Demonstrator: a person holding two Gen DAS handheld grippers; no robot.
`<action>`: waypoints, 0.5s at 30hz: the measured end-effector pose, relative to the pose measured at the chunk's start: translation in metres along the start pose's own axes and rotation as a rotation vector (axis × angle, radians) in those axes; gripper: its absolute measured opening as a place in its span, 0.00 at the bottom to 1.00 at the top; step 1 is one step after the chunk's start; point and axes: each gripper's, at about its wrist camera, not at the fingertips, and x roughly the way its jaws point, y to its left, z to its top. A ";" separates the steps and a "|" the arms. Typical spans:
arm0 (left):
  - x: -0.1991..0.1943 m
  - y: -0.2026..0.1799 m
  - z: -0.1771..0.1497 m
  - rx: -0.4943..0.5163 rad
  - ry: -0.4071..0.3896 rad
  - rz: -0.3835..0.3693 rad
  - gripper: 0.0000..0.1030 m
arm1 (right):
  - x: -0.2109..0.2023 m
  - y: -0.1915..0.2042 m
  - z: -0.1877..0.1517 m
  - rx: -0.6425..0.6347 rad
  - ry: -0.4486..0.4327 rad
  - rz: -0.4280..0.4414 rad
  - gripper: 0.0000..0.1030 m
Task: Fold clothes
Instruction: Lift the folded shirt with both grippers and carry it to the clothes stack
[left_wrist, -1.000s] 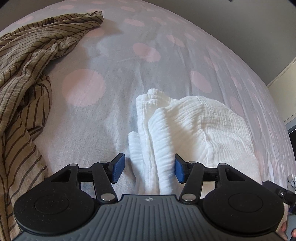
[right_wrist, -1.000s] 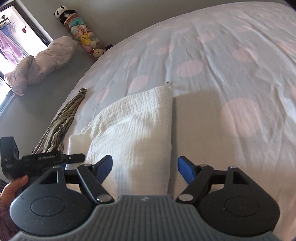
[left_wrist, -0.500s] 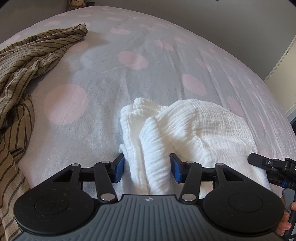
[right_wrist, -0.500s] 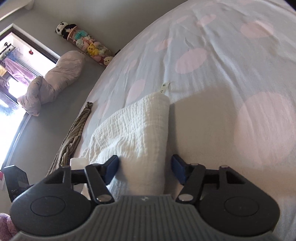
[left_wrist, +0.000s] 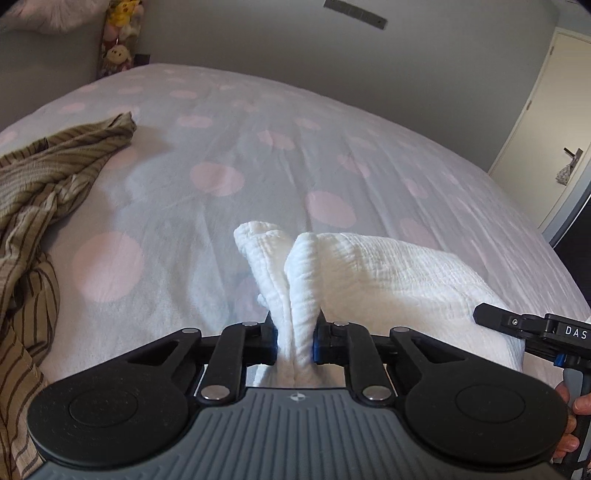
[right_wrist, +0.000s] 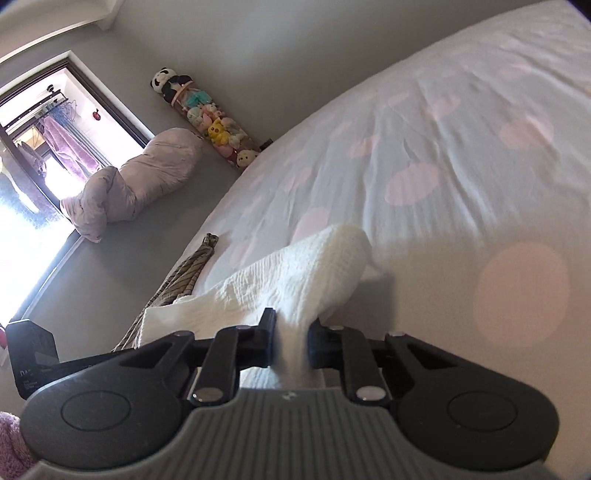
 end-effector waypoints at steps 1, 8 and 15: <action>-0.008 -0.006 0.001 0.019 -0.020 -0.002 0.12 | -0.008 0.006 0.000 -0.016 -0.018 -0.002 0.18; -0.075 -0.056 0.022 0.113 -0.169 -0.055 0.12 | -0.086 0.051 0.006 -0.117 -0.137 0.000 0.17; -0.136 -0.135 0.054 0.249 -0.316 -0.169 0.12 | -0.192 0.082 0.024 -0.192 -0.330 -0.002 0.17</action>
